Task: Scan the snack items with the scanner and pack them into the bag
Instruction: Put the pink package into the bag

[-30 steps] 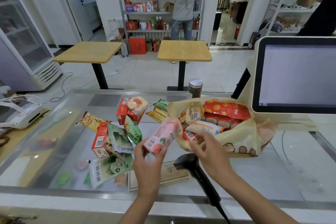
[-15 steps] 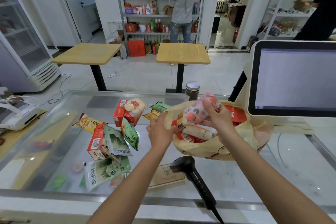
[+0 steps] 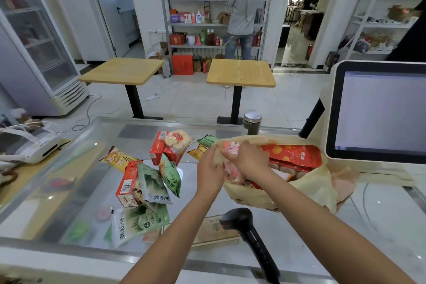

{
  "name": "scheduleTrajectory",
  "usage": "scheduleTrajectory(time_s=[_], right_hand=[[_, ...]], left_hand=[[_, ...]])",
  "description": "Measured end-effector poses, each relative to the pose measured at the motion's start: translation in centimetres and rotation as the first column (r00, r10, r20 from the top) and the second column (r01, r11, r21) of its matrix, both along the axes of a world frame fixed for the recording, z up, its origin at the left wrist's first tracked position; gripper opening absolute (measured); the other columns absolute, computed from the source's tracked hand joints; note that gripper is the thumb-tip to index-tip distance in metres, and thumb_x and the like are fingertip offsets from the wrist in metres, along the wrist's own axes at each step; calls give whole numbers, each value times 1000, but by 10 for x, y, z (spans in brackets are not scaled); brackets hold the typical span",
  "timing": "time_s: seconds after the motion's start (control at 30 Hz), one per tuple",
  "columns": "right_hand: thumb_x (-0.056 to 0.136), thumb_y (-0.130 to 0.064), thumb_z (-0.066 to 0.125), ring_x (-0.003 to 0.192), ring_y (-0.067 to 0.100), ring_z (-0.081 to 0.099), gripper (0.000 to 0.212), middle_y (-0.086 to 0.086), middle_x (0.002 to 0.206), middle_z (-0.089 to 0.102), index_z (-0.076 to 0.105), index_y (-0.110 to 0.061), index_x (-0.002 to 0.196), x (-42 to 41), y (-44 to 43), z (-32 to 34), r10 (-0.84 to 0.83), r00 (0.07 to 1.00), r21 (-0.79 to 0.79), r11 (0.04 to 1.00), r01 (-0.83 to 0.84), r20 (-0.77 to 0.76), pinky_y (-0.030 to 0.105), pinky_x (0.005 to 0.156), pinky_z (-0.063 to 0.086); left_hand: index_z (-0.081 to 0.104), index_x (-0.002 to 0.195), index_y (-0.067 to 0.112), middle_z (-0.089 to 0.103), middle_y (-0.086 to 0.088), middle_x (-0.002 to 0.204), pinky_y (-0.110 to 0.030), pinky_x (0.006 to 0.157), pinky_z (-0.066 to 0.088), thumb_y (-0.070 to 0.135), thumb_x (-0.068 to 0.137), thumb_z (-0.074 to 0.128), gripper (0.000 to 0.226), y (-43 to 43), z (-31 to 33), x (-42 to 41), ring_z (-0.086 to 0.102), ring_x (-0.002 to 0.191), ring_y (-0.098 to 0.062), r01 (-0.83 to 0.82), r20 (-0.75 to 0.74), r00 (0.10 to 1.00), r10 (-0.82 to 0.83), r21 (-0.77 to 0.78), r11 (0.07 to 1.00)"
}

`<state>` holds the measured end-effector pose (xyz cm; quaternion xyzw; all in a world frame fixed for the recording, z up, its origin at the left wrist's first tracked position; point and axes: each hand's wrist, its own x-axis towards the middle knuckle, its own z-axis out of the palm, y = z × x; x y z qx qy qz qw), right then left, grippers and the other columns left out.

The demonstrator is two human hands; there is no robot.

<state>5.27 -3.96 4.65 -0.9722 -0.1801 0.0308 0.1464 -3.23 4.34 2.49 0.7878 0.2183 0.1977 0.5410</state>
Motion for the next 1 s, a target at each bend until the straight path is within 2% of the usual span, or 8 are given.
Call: scheduleTrajectory(time_s=[0.13,0.23,0.4,0.5,0.57,0.67,0.77,1.0], right_hand=[[81,-69,52,91,22,63,59,1,90,63,60,-12,95,-6,0,-7,36,998,-39,999,-38,-53,29,64,41],[83,-67,51,90,23,65,59,2,89,65,59,-12,103,-5,3,-7,23,1000,-19,1000,-23,14,29,63,39],[90,-64,42,89,24,64,58,4,94,67,47,-11,115,-8,3,-8,99,990,30,994,-103,97,32,63,41],[92,-59,43,84,21,63,47,0,90,65,50,-15,105,-16,-3,-16,184,976,43,981,-190,114,31,61,40],[95,-53,42,86,23,63,41,2,92,64,53,-13,101,-17,0,-18,210,966,2,977,-213,151,31,61,36],[98,-45,41,96,30,63,40,9,104,65,56,-9,108,-6,11,-14,182,965,-96,981,-166,187,33,65,34],[99,-40,42,104,32,61,40,12,115,60,55,-8,119,4,17,-11,139,974,-129,985,-117,179,33,68,34],[97,-36,44,105,28,56,34,9,117,54,51,-12,121,-34,10,-35,267,954,-57,964,-261,135,33,68,34]], left_hand=[[18,151,21,36,9,146,-7,90,42,-9,85,48,78,9,11,1,40,130,-10,75,3,997,-75,-81,994],[23,150,18,37,21,129,5,77,35,-15,84,44,76,5,15,-1,37,117,3,131,7,991,-130,-51,990],[22,150,19,32,5,151,-16,100,36,-6,90,46,70,8,1,-4,36,135,-12,83,-37,996,-83,-19,996],[27,148,18,51,-4,137,-5,70,43,-1,91,50,64,6,-6,-12,59,98,-11,36,-51,998,-37,-29,999],[32,146,16,58,-7,123,-3,56,40,-9,87,49,66,1,-4,-16,60,93,-20,1,-6,1000,-2,-80,997],[36,144,16,61,9,107,-6,53,39,-19,80,46,73,-2,3,-14,56,72,-1,4,89,996,5,-94,996],[40,142,22,61,18,98,-13,54,42,-20,78,47,76,3,3,-11,45,63,-3,-15,130,991,26,-87,996],[43,140,16,56,-6,121,-15,69,45,-11,83,52,63,14,-28,-27,53,76,-6,-22,-10,1000,22,-20,1000]])
